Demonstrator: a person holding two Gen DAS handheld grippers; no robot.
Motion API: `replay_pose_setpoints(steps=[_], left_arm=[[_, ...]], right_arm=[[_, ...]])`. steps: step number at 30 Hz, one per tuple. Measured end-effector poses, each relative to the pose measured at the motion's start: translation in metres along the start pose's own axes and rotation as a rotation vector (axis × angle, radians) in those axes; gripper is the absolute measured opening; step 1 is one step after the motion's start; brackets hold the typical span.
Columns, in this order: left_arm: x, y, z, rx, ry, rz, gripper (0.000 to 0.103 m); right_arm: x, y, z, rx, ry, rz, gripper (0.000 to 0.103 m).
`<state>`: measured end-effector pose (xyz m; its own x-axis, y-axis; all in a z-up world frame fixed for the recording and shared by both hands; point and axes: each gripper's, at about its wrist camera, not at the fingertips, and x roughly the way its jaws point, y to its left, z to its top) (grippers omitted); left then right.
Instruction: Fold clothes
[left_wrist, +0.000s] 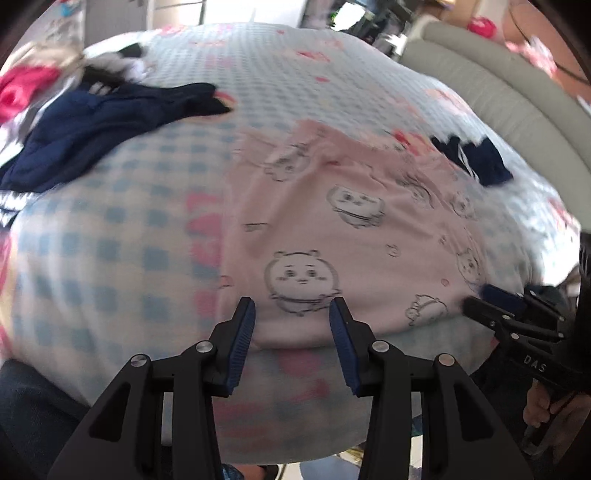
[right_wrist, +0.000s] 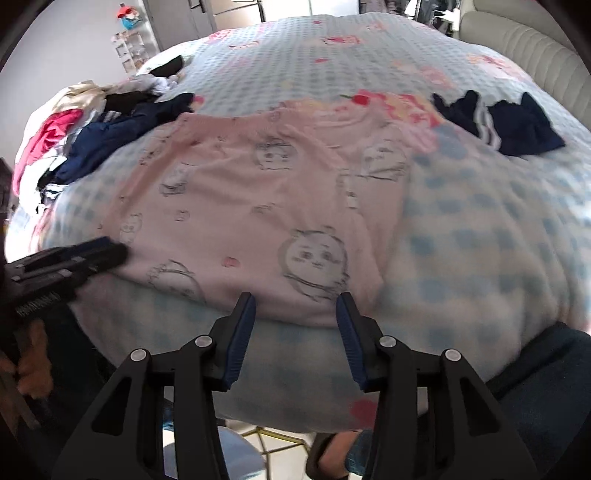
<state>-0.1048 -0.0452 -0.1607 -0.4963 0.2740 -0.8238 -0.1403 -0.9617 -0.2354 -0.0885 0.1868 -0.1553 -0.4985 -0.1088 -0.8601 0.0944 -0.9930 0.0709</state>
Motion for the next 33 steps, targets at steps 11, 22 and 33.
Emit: replay_pose_setpoints(steps=[11,22,33], left_arm=[[0.001,0.021,-0.006,-0.110,0.017,-0.034,0.044],[-0.015,0.044,-0.008,-0.202,-0.059,0.080,0.044],[-0.022,0.078,-0.022,-0.379,-0.037,-0.151,0.048]], right_arm=[[-0.004,-0.017,0.003,0.114,-0.021,0.093,0.050],[0.001,-0.028,-0.003,0.148,-0.021,0.016,0.049],[-0.009,-0.034,-0.004,0.173,-0.039,0.043,0.050]])
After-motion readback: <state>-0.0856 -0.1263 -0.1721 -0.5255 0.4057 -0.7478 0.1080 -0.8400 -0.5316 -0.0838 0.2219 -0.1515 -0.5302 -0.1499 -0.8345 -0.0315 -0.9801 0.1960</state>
